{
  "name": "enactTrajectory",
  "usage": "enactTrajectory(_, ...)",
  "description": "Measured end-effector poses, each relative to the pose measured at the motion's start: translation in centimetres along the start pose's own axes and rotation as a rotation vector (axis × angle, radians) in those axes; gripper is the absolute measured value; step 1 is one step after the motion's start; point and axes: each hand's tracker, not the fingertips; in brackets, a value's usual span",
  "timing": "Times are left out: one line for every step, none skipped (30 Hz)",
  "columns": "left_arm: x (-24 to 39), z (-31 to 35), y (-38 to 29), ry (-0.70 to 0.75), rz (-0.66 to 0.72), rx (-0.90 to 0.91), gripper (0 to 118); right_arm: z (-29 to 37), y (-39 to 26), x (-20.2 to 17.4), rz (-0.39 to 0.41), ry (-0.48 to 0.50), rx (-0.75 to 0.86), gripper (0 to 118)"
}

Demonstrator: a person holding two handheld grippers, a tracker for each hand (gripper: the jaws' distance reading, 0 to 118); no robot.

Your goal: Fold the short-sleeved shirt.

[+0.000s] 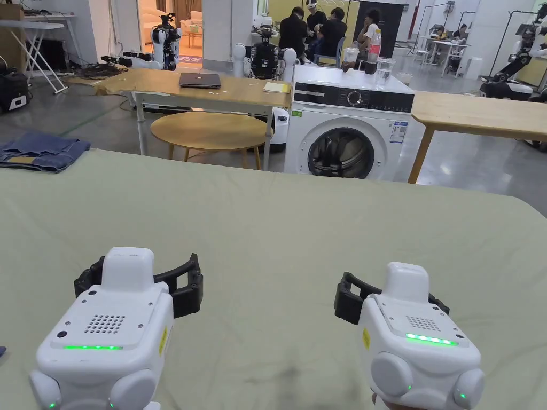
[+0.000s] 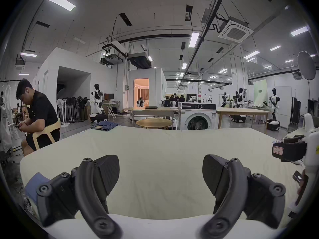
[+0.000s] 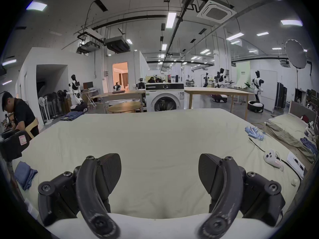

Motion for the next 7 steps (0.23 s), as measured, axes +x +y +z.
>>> enactTrajectory(0.00,-0.02,-0.01,0.000,-0.001,-0.001,99,0.04,-0.07,0.00,0.001,0.004,0.001,94)
enactTrajectory(0.00,-0.05,-0.03,0.001,-0.003,-0.002,99,0.05,-0.10,-0.07,0.005,0.003,0.005,94)
enactTrajectory(-0.01,-0.11,-0.08,0.001,-0.006,-0.002,99,0.07,-0.19,-0.08,0.011,0.002,0.014,94)
enactTrajectory(-0.01,-0.14,-0.10,0.001,-0.009,-0.002,99,0.10,-0.33,-0.02,0.016,0.005,0.026,94)
enactTrajectory(0.00,-0.16,-0.10,0.000,-0.014,0.000,99,0.22,-0.40,-0.05,0.017,0.007,0.035,94)
enactTrajectory(0.02,-0.18,-0.10,0.000,-0.018,0.000,99,0.29,-0.49,0.00,0.010,0.005,0.050,94)
enactTrajectory(0.01,-0.20,-0.07,0.001,-0.020,0.000,99,0.34,-0.59,0.09,0.004,0.001,0.062,94)
